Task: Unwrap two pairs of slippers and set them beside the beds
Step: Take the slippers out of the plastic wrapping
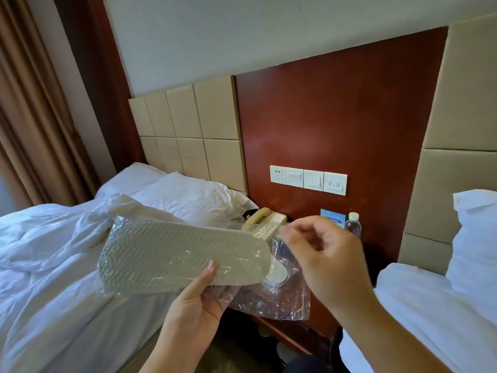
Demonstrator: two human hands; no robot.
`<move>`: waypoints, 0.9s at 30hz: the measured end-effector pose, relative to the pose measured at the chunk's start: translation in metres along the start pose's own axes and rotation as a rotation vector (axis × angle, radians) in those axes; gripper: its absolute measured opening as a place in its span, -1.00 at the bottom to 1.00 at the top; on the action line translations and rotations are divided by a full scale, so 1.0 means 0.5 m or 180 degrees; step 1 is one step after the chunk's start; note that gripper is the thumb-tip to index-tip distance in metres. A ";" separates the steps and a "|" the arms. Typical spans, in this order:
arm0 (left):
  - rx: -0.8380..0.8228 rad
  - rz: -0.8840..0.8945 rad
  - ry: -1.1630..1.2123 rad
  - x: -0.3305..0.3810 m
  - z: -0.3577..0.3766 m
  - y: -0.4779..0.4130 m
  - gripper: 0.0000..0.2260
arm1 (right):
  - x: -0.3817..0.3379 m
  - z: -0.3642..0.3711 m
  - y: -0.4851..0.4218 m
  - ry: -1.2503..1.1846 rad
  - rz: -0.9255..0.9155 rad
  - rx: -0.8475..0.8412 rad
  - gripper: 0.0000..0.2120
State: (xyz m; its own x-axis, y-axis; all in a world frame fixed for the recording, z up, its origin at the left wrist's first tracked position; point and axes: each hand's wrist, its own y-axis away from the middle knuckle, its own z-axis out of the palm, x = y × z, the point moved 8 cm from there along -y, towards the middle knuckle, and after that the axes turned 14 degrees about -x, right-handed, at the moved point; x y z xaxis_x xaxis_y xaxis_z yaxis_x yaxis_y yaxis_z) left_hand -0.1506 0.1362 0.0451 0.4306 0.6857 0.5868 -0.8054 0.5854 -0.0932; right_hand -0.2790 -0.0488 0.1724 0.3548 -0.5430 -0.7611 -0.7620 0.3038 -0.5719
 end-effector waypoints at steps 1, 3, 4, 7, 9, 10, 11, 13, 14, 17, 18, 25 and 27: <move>-0.0011 0.0001 -0.0042 -0.002 0.006 -0.001 -0.63 | 0.020 0.022 -0.002 -0.0005 0.0374 -0.0267 -0.73; 0.0006 -0.0018 -0.0111 -0.009 0.015 -0.004 -0.64 | 0.074 0.058 0.006 0.0031 0.1244 -0.0722 -0.57; 0.0017 -0.0030 -0.0125 -0.012 0.017 -0.006 -0.60 | 0.100 0.073 0.014 -0.0215 0.1590 -0.0848 -0.53; -0.0004 -0.0027 -0.0161 -0.012 0.024 -0.004 -0.58 | 0.144 0.105 0.035 -0.1809 0.2235 -0.0782 -0.61; 0.0012 -0.0020 -0.0165 -0.006 0.022 0.000 -0.67 | 0.154 0.113 0.042 -0.2363 0.2390 -0.0734 -0.76; 0.0061 -0.0011 -0.0157 -0.003 0.018 0.001 -0.69 | 0.155 0.113 0.043 -0.2422 0.2389 -0.0736 -0.84; 0.0123 0.0010 -0.0144 -0.001 0.012 0.003 -0.70 | 0.156 0.111 0.041 -0.2452 0.2356 -0.0722 -0.89; 0.0228 0.0053 -0.0137 0.001 0.004 0.004 -0.66 | 0.152 0.112 0.038 -0.2667 0.2267 -0.0718 -0.92; 0.0248 0.0064 -0.0127 0.000 0.002 0.004 -0.64 | 0.149 0.118 0.039 -0.2842 0.2260 -0.0762 -0.91; 0.0178 0.0038 -0.0034 -0.008 0.008 0.004 -0.61 | 0.143 0.137 0.046 -0.3345 0.2324 -0.0864 -0.88; 0.0166 0.0045 -0.0011 -0.008 0.009 0.004 -0.59 | 0.142 0.141 0.047 -0.3466 0.2308 -0.0880 -0.87; 0.0126 0.0101 0.0092 -0.003 0.008 0.000 -0.57 | 0.147 0.139 0.046 -0.4034 0.1802 -0.0984 -0.81; 0.0077 0.0141 0.0140 0.001 0.009 -0.002 -0.59 | 0.161 0.127 0.041 -0.3785 0.1725 -0.0877 -0.78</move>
State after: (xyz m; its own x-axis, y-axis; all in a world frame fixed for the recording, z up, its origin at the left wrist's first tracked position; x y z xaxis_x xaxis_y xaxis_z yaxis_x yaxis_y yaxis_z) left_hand -0.1512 0.1341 0.0493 0.4113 0.7294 0.5467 -0.8334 0.5438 -0.0986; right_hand -0.2316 -0.0367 0.0800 0.1207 0.6459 -0.7538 -0.9897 0.0194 -0.1418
